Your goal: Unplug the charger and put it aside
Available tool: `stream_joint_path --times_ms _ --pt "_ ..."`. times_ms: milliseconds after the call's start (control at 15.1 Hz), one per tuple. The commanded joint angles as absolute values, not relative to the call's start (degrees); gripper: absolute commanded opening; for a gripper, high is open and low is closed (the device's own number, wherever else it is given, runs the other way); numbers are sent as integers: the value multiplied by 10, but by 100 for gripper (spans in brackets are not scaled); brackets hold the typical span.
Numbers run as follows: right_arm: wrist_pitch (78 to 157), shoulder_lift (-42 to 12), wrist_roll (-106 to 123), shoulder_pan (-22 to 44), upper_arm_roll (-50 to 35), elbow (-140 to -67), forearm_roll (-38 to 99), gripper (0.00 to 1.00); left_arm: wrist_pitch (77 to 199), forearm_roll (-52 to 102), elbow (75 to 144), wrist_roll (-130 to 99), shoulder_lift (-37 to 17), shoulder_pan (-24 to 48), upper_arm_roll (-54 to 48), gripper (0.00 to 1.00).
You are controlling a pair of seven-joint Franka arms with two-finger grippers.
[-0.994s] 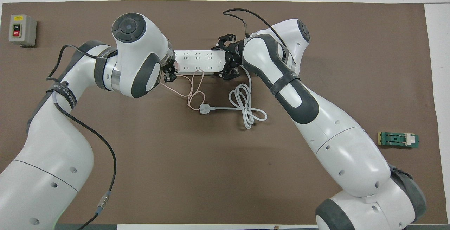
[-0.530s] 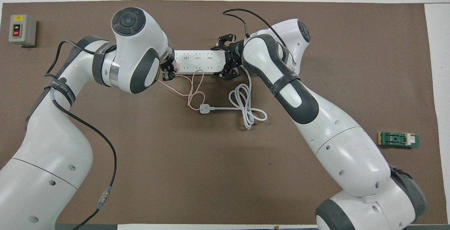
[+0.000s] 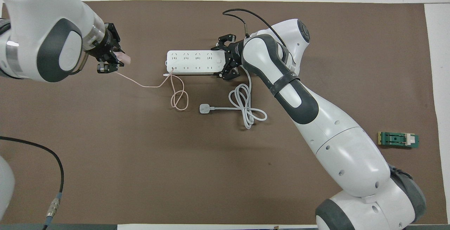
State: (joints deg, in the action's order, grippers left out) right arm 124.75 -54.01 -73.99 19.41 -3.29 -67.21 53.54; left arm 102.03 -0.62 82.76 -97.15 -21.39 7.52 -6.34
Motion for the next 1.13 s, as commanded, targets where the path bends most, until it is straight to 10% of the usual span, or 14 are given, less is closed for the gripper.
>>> stream_joint_path --times_ms 0,729,862,928,1061 --pt "1263 -548 -751 201 -34 -657 519 98 961 18 839 -848 -179 8 -66 0" --pt "1110 -346 -755 158 39 -748 436 100 960 18 916 -519 -132 -132 -65 0" --pt "1054 -310 -684 136 39 -751 392 100 982 18 952 -513 -118 -126 -65 39" --pt "1028 -291 -644 125 40 -752 364 100 983 18 954 -511 -117 -127 -65 84" --pt "954 -245 -515 98 39 -753 288 100 981 18 950 -504 -118 -125 -66 100"
